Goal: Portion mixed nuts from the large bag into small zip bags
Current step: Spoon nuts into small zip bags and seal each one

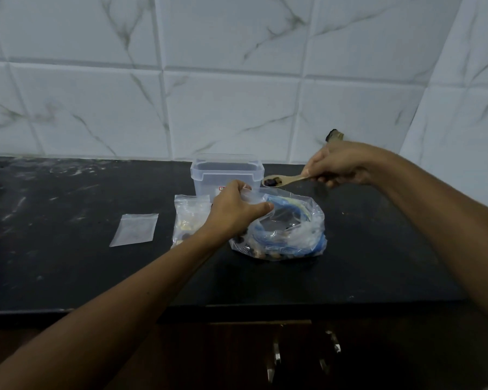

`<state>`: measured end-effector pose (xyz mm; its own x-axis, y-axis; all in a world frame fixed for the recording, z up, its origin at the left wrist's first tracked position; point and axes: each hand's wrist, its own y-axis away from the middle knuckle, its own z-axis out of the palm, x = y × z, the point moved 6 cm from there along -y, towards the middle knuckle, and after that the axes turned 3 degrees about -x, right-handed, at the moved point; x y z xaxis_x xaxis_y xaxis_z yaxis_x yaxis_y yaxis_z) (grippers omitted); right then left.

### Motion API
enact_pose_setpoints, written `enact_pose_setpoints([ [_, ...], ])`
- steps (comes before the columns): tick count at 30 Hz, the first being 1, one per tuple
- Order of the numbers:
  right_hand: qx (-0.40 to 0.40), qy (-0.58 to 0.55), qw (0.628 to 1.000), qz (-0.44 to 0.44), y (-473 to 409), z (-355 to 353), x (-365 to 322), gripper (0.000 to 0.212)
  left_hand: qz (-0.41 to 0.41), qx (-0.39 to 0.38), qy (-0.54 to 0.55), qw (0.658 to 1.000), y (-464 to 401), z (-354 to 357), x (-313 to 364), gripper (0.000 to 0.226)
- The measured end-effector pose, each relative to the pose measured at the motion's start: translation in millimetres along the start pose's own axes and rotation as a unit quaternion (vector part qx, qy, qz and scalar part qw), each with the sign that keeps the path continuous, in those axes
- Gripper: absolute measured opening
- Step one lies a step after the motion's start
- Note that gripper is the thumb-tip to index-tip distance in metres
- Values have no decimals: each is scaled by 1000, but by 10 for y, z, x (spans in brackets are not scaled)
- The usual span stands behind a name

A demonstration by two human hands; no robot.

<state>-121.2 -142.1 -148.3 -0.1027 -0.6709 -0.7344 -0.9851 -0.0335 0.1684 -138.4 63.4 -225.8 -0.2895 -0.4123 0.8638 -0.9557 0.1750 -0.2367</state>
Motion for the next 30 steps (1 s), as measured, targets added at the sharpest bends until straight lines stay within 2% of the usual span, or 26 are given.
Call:
enact_pose_setpoints([
  [3, 31, 100, 993, -58, 96, 73, -265, 12, 9, 4, -10, 1000, -18, 33, 35, 50],
  [5, 65, 217, 967, -112, 187, 196, -457, 11, 7, 3, -4, 1000, -21, 46, 42, 52],
  [8, 147, 378, 889, -213, 409, 433, -732, 12, 3, 7, 14, 1000, -15, 43, 36, 51],
  [11, 205, 534, 762, -303, 663, 690, -923, 8, -6, 23, 28, 999, -19, 14, 27, 50],
  [13, 219, 580, 695, -365, 836, 820, -1008, 6, -7, 24, 33, 999, -30, 5, 28, 53],
  [14, 217, 593, 675, -382, 913, 855, -1035, 11, -6, 23, 38, 999, -25, 3, 47, 55],
  [16, 228, 580, 664, -413, 1046, 864, -1088, 23, -3, 26, 44, 999, -10, -8, 81, 61],
  [17, 241, 571, 658, -428, 1061, 848, -1094, 23, -3, 28, 46, 999, -9, -13, 86, 61],
  [19, 258, 559, 673, -409, 989, 778, -1048, 10, -7, 32, 58, 998, 4, -24, 92, 57],
  [21, 312, 541, 697, -354, 930, 594, -1016, 7, -8, 32, 72, 997, 17, -31, 94, 52],
  [23, 331, 517, 742, -269, 839, 400, -910, 4, -2, 33, 79, 996, 28, -42, 86, 50],
  [25, 307, 501, 787, -186, 680, 305, -662, 7, 3, 39, 86, 996, 46, -67, 84, 51],
  [27, 251, 484, 830, -112, 504, 345, -333, 12, 6, 45, 85, 995, 57, -90, 86, 53],
  [30, 190, 428, 882, -52, 308, 478, 66, 14, 14, 57, 81, 995, 54, -115, 100, 51],
])
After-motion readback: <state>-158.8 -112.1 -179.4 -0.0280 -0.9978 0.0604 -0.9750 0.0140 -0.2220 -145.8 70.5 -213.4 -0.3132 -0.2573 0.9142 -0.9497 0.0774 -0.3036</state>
